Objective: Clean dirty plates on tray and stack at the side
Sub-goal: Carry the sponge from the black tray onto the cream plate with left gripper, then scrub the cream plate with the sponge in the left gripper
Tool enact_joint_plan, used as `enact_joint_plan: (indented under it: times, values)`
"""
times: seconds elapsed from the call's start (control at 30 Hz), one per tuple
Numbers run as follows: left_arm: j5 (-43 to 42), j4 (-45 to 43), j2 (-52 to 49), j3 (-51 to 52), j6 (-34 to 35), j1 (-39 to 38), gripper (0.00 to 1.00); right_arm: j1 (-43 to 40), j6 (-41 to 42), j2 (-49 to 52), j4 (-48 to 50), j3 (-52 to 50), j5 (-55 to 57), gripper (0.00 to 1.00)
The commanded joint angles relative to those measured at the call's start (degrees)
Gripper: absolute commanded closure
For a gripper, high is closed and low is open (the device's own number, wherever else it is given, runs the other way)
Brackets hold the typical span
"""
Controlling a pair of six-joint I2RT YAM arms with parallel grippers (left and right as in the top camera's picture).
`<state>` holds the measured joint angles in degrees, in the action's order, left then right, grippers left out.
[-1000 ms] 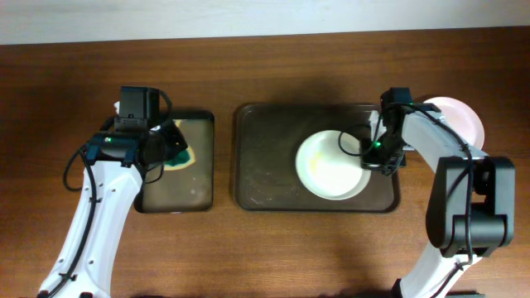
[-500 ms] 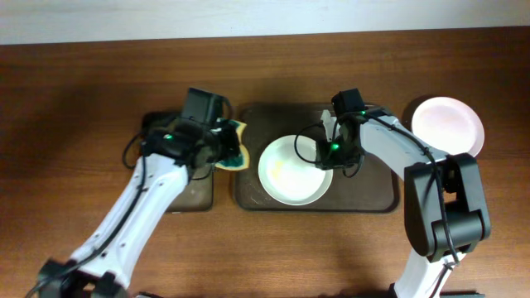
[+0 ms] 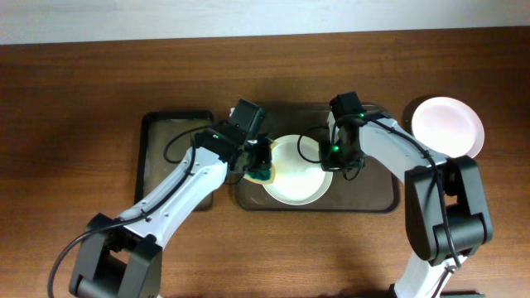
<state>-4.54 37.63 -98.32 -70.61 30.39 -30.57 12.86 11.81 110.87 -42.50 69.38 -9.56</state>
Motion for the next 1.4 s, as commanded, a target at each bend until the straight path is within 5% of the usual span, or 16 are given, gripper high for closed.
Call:
enact_joint_plan:
  times: [0.0,0.77,0.9,1.2,1.37]
  values:
    - [-0.6,-1.8,-0.9,0.1,-0.1,-1.6,1.00,0.2,1.4,3.3,1.1,-4.9,4.0,0.93]
    - [-8.9,-18.4,-16.2,0.1,5.0,-5.0,1.00,0.3,6.7,3.3,5.5,-5.1,-0.3,0.96]
    - [-0.9,-15.3,-18.5,0.1,4.9,-4.9,1.00,0.3,6.7,3.3,5.1,-5.1,-0.3,0.96]
    - [36.3,-2.2,-15.6,-1.6,4.7,-4.5,1.00,0.2,6.7,3.3,5.3,-5.1,0.1,0.96]
    - [40.5,-2.1,-12.7,-3.7,1.7,-4.5,1.00,0.3,6.7,3.3,5.3,-5.1,0.1,0.96]
